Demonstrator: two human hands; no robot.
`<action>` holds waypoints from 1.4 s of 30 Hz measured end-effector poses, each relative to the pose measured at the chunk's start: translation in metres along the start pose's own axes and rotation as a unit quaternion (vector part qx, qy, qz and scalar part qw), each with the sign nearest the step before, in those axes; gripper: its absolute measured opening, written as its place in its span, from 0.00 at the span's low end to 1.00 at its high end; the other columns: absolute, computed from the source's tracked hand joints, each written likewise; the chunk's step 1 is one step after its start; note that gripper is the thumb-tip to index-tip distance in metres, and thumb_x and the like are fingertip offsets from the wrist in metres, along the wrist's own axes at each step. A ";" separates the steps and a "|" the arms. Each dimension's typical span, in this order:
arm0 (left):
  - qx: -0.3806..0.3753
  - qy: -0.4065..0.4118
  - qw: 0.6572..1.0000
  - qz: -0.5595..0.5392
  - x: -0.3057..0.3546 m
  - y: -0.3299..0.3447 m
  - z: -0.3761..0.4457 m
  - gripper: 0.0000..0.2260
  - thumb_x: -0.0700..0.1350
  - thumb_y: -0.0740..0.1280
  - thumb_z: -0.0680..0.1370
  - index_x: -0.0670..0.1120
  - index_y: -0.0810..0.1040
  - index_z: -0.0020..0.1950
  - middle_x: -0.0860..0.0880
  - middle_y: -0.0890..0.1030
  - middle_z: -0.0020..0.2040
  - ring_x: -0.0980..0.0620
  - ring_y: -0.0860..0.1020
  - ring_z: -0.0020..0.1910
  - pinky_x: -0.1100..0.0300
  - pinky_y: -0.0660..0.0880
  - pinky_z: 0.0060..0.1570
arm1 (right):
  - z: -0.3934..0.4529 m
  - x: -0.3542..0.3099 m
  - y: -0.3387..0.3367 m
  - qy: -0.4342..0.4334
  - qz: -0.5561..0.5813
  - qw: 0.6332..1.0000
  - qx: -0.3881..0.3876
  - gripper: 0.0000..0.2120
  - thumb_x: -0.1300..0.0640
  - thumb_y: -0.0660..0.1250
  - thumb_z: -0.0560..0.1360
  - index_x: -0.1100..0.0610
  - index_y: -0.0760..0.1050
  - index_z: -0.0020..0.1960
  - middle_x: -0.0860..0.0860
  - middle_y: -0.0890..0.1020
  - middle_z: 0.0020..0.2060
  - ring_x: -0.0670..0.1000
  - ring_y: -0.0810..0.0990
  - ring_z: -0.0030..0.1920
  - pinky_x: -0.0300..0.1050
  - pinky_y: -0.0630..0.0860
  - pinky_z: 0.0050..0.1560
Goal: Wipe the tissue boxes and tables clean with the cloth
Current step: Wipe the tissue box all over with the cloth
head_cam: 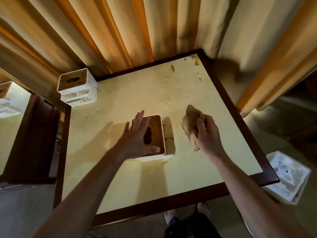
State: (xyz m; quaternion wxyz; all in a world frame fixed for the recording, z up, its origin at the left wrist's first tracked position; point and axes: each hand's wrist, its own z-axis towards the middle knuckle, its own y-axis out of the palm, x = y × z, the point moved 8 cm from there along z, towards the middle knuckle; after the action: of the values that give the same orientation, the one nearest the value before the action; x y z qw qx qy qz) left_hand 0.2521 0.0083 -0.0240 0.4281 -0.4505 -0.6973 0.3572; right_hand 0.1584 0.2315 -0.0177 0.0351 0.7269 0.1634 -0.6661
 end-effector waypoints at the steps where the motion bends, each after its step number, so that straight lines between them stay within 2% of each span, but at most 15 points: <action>1: 0.037 -0.013 0.999 -0.008 0.015 0.002 -0.005 0.52 0.70 0.69 0.71 0.51 0.44 0.82 0.53 0.31 0.80 0.56 0.31 0.77 0.43 0.42 0.78 | -0.001 0.008 -0.003 0.015 0.008 1.000 0.000 0.11 0.56 0.53 0.84 0.56 0.69 0.63 0.46 0.78 0.47 0.40 0.78 0.46 0.30 0.74 0.41; 4: 0.139 -0.048 0.989 -0.030 0.056 0.029 -0.018 0.34 0.64 0.65 0.77 0.53 0.60 0.79 0.49 0.39 0.82 0.55 0.32 0.77 0.41 0.44 0.78 | -0.005 0.035 -0.001 0.060 0.048 0.997 -0.015 0.12 0.55 0.54 0.84 0.57 0.68 0.65 0.49 0.78 0.47 0.41 0.78 0.42 0.31 0.72 0.36; 6: 0.183 -0.067 0.980 -0.039 0.070 0.055 -0.020 0.29 0.61 0.66 0.77 0.52 0.67 0.76 0.46 0.44 0.82 0.51 0.32 0.78 0.36 0.42 0.77 | -0.007 0.052 0.001 0.087 0.069 0.994 -0.018 0.14 0.55 0.54 0.84 0.59 0.68 0.67 0.52 0.79 0.48 0.46 0.78 0.42 0.32 0.73 0.34; 10: 0.221 -0.128 0.967 0.016 0.082 0.091 -0.015 0.21 0.60 0.70 0.76 0.51 0.79 0.64 0.42 0.53 0.81 0.43 0.40 0.81 0.32 0.40 0.74 | -0.013 0.071 0.004 0.101 0.086 0.991 -0.028 0.12 0.58 0.54 0.84 0.59 0.66 0.66 0.52 0.78 0.50 0.46 0.79 0.49 0.32 0.77 0.42; 12: 0.234 -0.149 0.960 0.042 0.087 0.095 -0.011 0.14 0.59 0.70 0.75 0.51 0.83 0.53 0.42 0.57 0.81 0.41 0.45 0.81 0.31 0.41 0.73 | -0.018 0.077 0.006 0.086 0.050 0.994 -0.044 0.16 0.54 0.54 0.84 0.59 0.65 0.69 0.52 0.78 0.52 0.49 0.80 0.52 0.38 0.78 0.49; 15: 0.252 -0.171 0.951 0.058 0.087 0.098 -0.008 0.09 0.51 0.73 0.74 0.48 0.84 0.49 0.39 0.60 0.79 0.39 0.51 0.80 0.28 0.49 0.72 | -0.022 0.075 0.007 0.044 -0.031 0.997 -0.053 0.17 0.54 0.54 0.84 0.61 0.66 0.68 0.45 0.77 0.46 0.41 0.78 0.45 0.30 0.74 0.41; 18: 0.249 -0.178 0.949 0.070 0.085 0.101 -0.006 0.09 0.43 0.76 0.71 0.46 0.84 0.51 0.38 0.61 0.78 0.37 0.53 0.80 0.27 0.51 0.71 | -0.026 0.072 0.010 0.024 -0.052 0.996 -0.066 0.17 0.55 0.53 0.84 0.62 0.66 0.68 0.40 0.76 0.44 0.38 0.78 0.41 0.30 0.73 0.38; 21: 0.254 -0.171 0.950 0.057 0.085 0.096 -0.007 0.07 0.44 0.75 0.73 0.45 0.84 0.50 0.37 0.62 0.78 0.37 0.55 0.79 0.27 0.53 0.71 | -0.028 0.070 0.013 0.011 -0.051 0.995 -0.082 0.15 0.55 0.52 0.84 0.59 0.65 0.68 0.40 0.77 0.44 0.37 0.80 0.42 0.32 0.76 0.40; 25: 0.329 -0.136 0.934 0.016 0.076 0.070 -0.025 0.06 0.46 0.69 0.78 0.44 0.81 0.46 0.37 0.62 0.77 0.38 0.56 0.79 0.31 0.54 0.73 | -0.027 0.061 0.014 0.016 -0.030 0.995 -0.091 0.14 0.53 0.51 0.84 0.51 0.65 0.68 0.37 0.77 0.46 0.38 0.81 0.44 0.38 0.79 0.46; 29: 0.391 -0.105 0.909 -0.103 0.056 0.038 -0.047 0.16 0.52 0.59 0.81 0.43 0.76 0.41 0.38 0.66 0.76 0.40 0.65 0.74 0.43 0.67 0.67 | -0.022 0.054 0.015 0.012 -0.045 0.994 -0.100 0.16 0.53 0.50 0.84 0.53 0.65 0.70 0.42 0.78 0.46 0.40 0.80 0.44 0.40 0.78 0.45; 31: 0.389 -0.110 0.897 -0.178 0.045 0.031 -0.052 0.18 0.55 0.58 0.80 0.43 0.75 0.41 0.39 0.69 0.74 0.47 0.65 0.75 0.47 0.72 0.62 | -0.021 0.050 0.017 0.011 -0.046 0.993 -0.106 0.17 0.51 0.49 0.85 0.51 0.65 0.71 0.41 0.78 0.48 0.39 0.79 0.43 0.34 0.76 0.44; 34: 0.391 -0.149 0.868 -0.267 0.029 0.028 -0.059 0.18 0.55 0.59 0.78 0.40 0.76 0.41 0.45 0.70 0.74 0.48 0.71 0.69 0.67 0.71 0.46 | -0.022 0.041 0.020 -0.007 -0.026 0.993 -0.111 0.15 0.51 0.49 0.85 0.41 0.65 0.69 0.40 0.78 0.53 0.40 0.78 0.41 0.28 0.74 0.44; 37: 0.393 -0.174 0.847 -0.312 0.019 0.032 -0.064 0.24 0.59 0.58 0.76 0.39 0.81 0.47 0.53 0.70 0.73 0.47 0.77 0.60 0.77 0.67 0.41 | -0.023 0.032 0.022 -0.035 -0.027 0.992 -0.120 0.17 0.53 0.49 0.86 0.32 0.61 0.65 0.35 0.77 0.60 0.43 0.77 0.41 0.29 0.74 0.45; 40: 0.379 -0.182 0.829 -0.368 0.016 0.039 -0.064 0.29 0.61 0.57 0.73 0.41 0.82 0.59 0.55 0.72 0.71 0.50 0.76 0.59 0.78 0.67 0.42 | -0.024 0.032 0.023 -0.045 -0.024 0.991 -0.121 0.18 0.54 0.49 0.86 0.37 0.61 0.71 0.33 0.72 0.66 0.39 0.78 0.48 0.31 0.75 0.50; 42: 0.374 -0.186 0.815 -0.402 0.016 0.043 -0.064 0.24 0.56 0.60 0.75 0.44 0.81 0.62 0.57 0.73 0.68 0.53 0.76 0.59 0.77 0.68 0.43 | -0.023 0.035 0.022 -0.042 -0.017 0.992 -0.114 0.18 0.53 0.49 0.85 0.40 0.62 0.73 0.30 0.71 0.66 0.39 0.78 0.54 0.37 0.77 0.54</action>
State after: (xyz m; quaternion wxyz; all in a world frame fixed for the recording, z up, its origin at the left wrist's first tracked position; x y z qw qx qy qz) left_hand 0.3211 0.0450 -0.0330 0.5311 0.1399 -0.6952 0.4637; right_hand 0.1891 0.2234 -0.0530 0.1134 0.6867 0.2486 -0.6737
